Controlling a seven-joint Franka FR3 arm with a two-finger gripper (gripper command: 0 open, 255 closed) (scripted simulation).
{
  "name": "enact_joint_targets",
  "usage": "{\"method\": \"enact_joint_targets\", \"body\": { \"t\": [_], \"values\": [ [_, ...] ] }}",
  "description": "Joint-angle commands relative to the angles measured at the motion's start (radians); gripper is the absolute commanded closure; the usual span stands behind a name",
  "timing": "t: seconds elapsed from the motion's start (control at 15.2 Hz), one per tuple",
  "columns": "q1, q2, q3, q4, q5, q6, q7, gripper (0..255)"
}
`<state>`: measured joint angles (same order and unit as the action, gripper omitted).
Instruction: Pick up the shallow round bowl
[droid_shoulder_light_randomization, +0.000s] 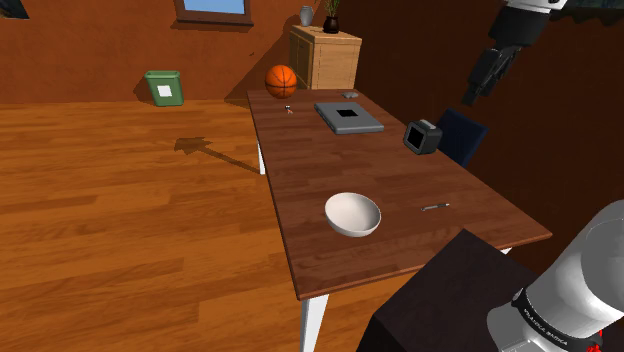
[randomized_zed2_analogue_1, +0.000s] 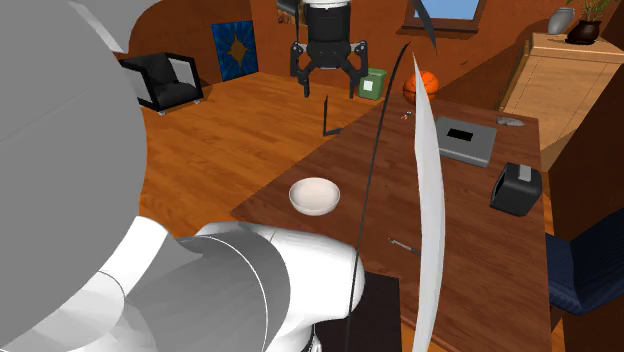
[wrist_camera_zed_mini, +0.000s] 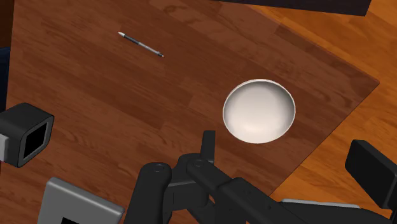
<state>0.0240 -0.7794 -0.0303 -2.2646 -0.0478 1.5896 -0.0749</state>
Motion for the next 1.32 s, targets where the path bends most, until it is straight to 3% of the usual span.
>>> {"method": "enact_joint_targets", "body": {
  "t": [0.0,0.59,1.25],
  "values": [
    [0.000,0.000,0.000,0.000,0.000,0.000,0.000,0],
    [0.025,0.097,0.076,-0.202,0.029,0.303,0.090,0],
    [0.042,0.356,0.169,-0.297,0.028,0.660,0.204,0]
  ]
}}
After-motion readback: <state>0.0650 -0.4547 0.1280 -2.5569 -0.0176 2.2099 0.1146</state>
